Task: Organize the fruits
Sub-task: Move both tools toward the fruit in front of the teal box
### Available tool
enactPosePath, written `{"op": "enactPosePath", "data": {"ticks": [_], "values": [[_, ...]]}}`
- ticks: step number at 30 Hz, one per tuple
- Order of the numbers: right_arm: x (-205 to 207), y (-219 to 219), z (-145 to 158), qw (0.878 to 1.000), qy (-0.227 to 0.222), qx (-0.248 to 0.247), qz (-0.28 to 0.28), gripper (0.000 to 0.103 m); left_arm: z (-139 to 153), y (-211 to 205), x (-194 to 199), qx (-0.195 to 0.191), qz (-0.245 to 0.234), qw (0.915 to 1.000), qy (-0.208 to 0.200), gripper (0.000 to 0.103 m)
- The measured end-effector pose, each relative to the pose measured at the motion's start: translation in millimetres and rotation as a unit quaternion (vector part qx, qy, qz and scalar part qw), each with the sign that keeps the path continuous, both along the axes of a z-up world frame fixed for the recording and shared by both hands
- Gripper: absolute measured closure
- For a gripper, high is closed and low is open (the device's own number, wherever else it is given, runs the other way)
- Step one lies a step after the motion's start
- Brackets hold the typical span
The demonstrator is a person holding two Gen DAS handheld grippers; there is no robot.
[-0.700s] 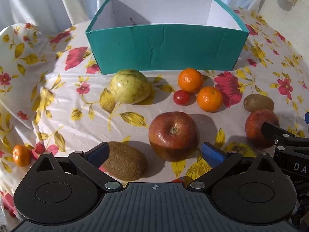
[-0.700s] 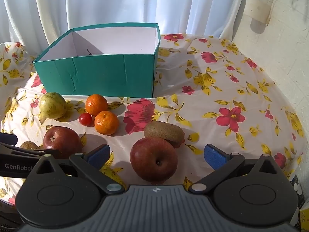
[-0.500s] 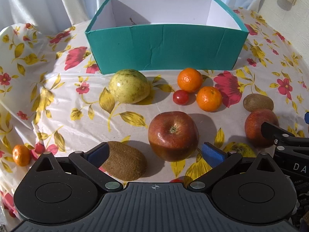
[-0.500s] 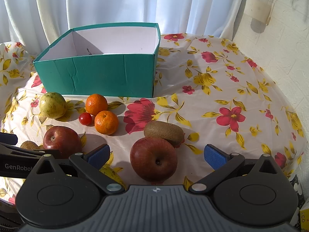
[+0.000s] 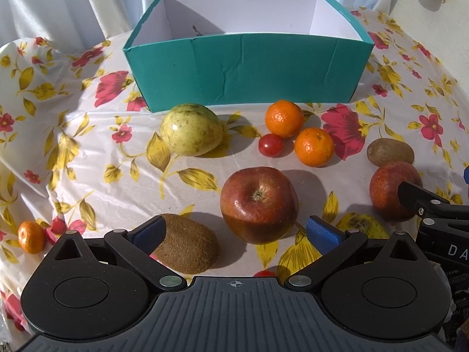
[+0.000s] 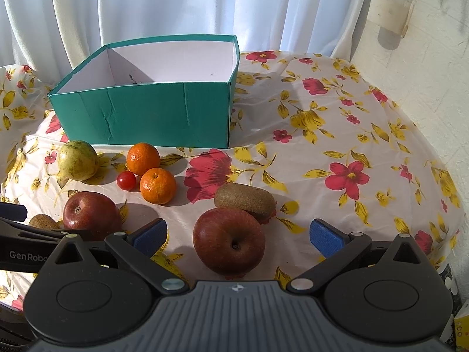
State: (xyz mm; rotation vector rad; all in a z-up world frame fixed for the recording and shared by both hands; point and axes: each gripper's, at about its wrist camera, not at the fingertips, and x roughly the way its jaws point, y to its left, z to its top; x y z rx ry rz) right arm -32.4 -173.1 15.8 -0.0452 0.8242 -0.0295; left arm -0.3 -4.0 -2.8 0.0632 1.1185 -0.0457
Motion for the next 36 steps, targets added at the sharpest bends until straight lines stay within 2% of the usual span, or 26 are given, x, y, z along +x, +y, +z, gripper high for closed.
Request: {"op": "enactPosePath", "data": {"ticks": [5, 9, 13, 17, 25, 27, 29, 33, 35, 36], "values": [[0, -1, 0, 1.000, -0.001, 0.000, -0.001, 0.000, -2, -1, 1, 0.009, -0.003, 1.0000, -0.002, 0.000], [0, -3, -1, 1.000, -0.001, 0.003, -0.003, 0.000, -3, -3, 1, 0.027, -0.008, 0.9994, -0.018, 0.000], [0, -4, -1, 1.000, -0.001, 0.003, -0.004, 0.000, -3, -3, 1, 0.027, -0.009, 0.9992, -0.029, 0.000], [0, -5, -1, 1.000, -0.001, 0.003, -0.003, 0.000, -2, -3, 2, 0.008, -0.010, 0.9989, -0.044, 0.000], [-1, -7, -3, 1.000, -0.009, 0.013, 0.004, 0.000, -2, 1, -1, 0.017, -0.018, 0.9984, -0.052, 0.000], [-3, -8, -2, 1.000, -0.021, 0.021, 0.010, 0.000, 2, 5, -7, 0.010, -0.028, 0.9963, -0.080, 0.000], [-9, -11, 0, 0.998, -0.055, 0.031, 0.021, 0.000, 6, 11, -15, 0.010, -0.025, 0.9929, -0.115, 0.000], [-23, -17, 5, 0.989, -0.129, 0.047, 0.050, 0.000, -4, 21, -28, 0.061, -0.024, 0.9884, -0.137, 0.000], [-25, -19, 7, 0.986, -0.141, 0.054, 0.066, 0.000, -8, 27, -40, 0.056, -0.037, 0.9869, -0.147, 0.000], [-25, -20, 7, 0.986, -0.143, 0.056, 0.072, 0.000, -9, 30, -48, 0.035, -0.048, 0.9871, -0.149, 0.000]]}}
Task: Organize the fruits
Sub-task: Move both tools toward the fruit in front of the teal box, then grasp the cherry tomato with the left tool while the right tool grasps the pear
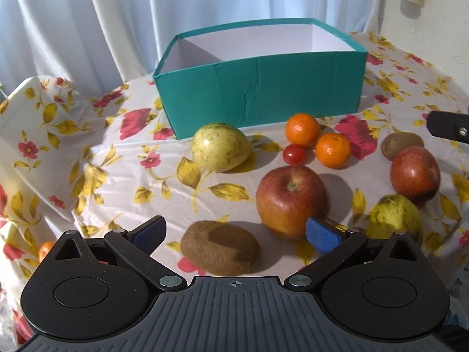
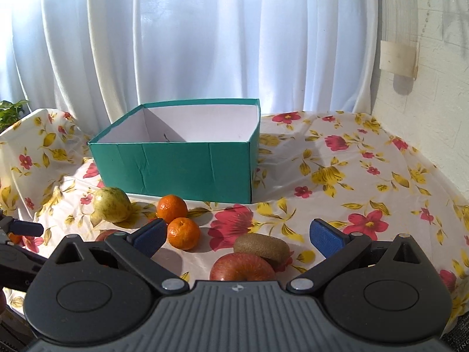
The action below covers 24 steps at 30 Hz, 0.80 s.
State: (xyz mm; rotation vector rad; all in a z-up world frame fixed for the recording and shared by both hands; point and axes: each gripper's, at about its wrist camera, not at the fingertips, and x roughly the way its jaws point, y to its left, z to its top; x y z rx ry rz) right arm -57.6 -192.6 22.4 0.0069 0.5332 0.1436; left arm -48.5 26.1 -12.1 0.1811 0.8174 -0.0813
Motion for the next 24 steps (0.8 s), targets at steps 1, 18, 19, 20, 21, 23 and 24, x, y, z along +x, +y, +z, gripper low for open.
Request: {"op": "enactPosePath", "data": {"ticks": [1, 18, 19, 20, 21, 23, 24], "values": [[-1, -1, -1, 1.000, -0.003, 0.003, 0.005, 0.000, -1, 3, -5, -0.022, -0.012, 0.9997, -0.001, 0.000], [-8, -6, -20, 1.000, 0.013, -0.001, 0.026, 0.000, -29, -22, -23, -0.033, -0.085, 0.9930, 0.076, 0.037], [-8, -5, -20, 1.000, 0.011, -0.003, 0.027, 0.000, -31, -23, -22, -0.035, -0.087, 0.9922, 0.082, 0.039], [-8, -6, -20, 1.000, 0.011, -0.005, 0.027, 0.000, -34, -25, -21, -0.036, -0.090, 0.9911, 0.092, 0.045], [-8, -5, -20, 1.000, 0.012, -0.006, 0.028, 0.000, -38, -26, -19, -0.036, -0.091, 0.9900, 0.101, 0.053], [-7, -5, -20, 0.999, 0.015, -0.011, 0.026, 0.000, -42, -27, -17, -0.035, -0.090, 0.9890, 0.112, 0.060], [-7, -5, -20, 0.999, 0.017, -0.012, 0.025, 0.000, -42, -27, -17, -0.034, -0.091, 0.9892, 0.110, 0.063]]}}
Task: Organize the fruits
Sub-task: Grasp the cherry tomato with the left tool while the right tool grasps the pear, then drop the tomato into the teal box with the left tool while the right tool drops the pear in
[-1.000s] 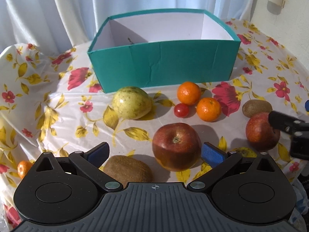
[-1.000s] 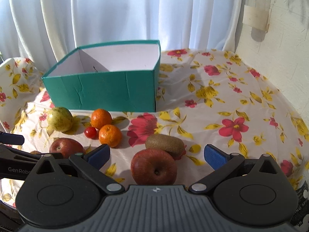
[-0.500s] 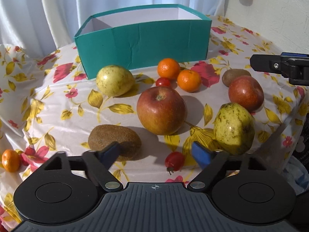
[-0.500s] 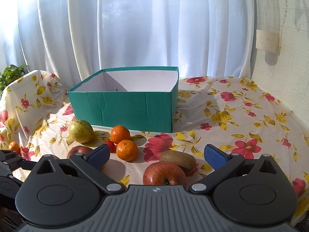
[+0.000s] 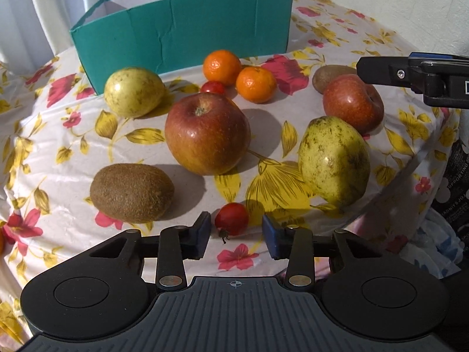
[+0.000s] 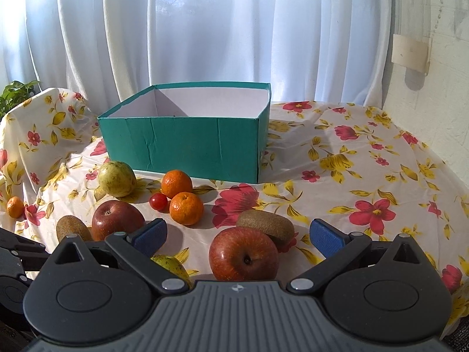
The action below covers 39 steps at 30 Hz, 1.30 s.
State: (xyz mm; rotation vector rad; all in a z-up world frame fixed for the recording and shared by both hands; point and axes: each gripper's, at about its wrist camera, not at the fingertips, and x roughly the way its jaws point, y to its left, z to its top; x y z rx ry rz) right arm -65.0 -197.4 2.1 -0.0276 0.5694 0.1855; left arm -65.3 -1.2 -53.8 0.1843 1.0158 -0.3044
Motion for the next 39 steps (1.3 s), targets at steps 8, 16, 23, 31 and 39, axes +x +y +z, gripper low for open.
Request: {"op": "enactPosePath", "data": {"ticks": [8, 16, 23, 31, 39], "values": [[0, 7, -6, 0.999, 0.030, -0.001, 0.018, 0.001, 4, 12, 6, -0.011, 0.013, 0.9999, 0.001, 0.077], [1, 30, -20, 0.992, 0.104, 0.012, 0.075, 0.023, 37, 37, 8, -0.029, 0.049, 0.9972, -0.049, 0.077], [10, 45, -37, 0.983, 0.157, 0.016, 0.097, 0.041, 41, 46, 15, -0.041, 0.066, 0.9956, -0.052, 0.077], [13, 49, -40, 0.986, 0.137, 0.005, 0.097, 0.041, 47, 39, 19, -0.033, 0.057, 0.9960, -0.060, 0.077], [16, 31, -14, 0.991, 0.088, 0.039, 0.089, 0.041, 95, 28, 55, -0.026, 0.060, 0.9908, -0.119, 0.076]]}}
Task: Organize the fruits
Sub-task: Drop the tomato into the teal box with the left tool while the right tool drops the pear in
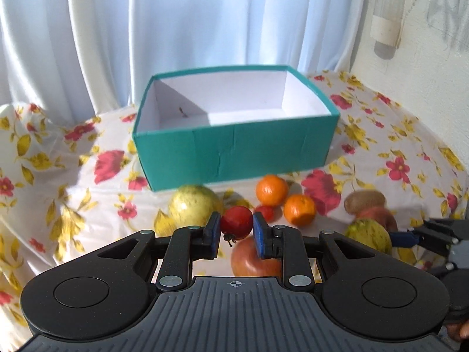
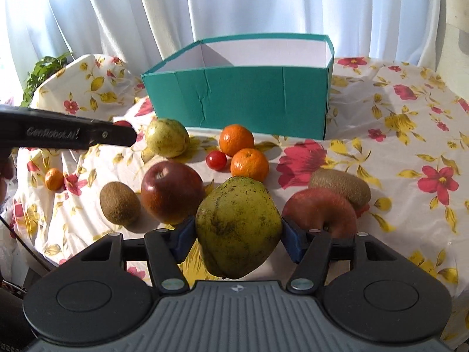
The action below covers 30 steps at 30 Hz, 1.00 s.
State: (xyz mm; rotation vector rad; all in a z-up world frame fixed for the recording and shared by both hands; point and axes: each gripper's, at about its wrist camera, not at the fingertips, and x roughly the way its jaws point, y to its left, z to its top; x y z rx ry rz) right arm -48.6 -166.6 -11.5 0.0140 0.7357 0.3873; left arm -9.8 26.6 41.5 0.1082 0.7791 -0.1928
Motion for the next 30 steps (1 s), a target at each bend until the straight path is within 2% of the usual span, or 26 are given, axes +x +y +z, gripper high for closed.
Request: {"op": "enactPosePath", "data": {"ticks": [4, 9, 13, 18, 25, 30], "values": [[3, -7, 15, 0.999, -0.026, 0.022, -0.008, 0.041, 25, -4, 42, -0.002, 0.025, 0.9988, -0.042, 0.076], [10, -16, 29, 0.998, -0.049, 0.034, -0.031, 0.041, 25, -6, 96, 0.023, 0.066, 0.9956, -0.063, 0.076], [16, -25, 41, 0.995, -0.070, 0.041, -0.052, 0.041, 11, -7, 132, 0.042, 0.086, 0.9943, -0.048, 0.076], [27, -34, 57, 0.992, -0.099, 0.047, -0.069, 0.041, -11, -10, 156, 0.062, 0.096, 0.9933, -0.017, 0.076], [46, -34, 71, 0.988, -0.126, 0.043, -0.083, 0.041, -33, -11, 171, 0.063, 0.099, 0.9930, 0.015, 0.075], [63, -31, 73, 0.987, -0.126, 0.044, -0.090, 0.041, -37, -10, 176, 0.049, 0.095, 0.9941, 0.020, 0.074]]}}
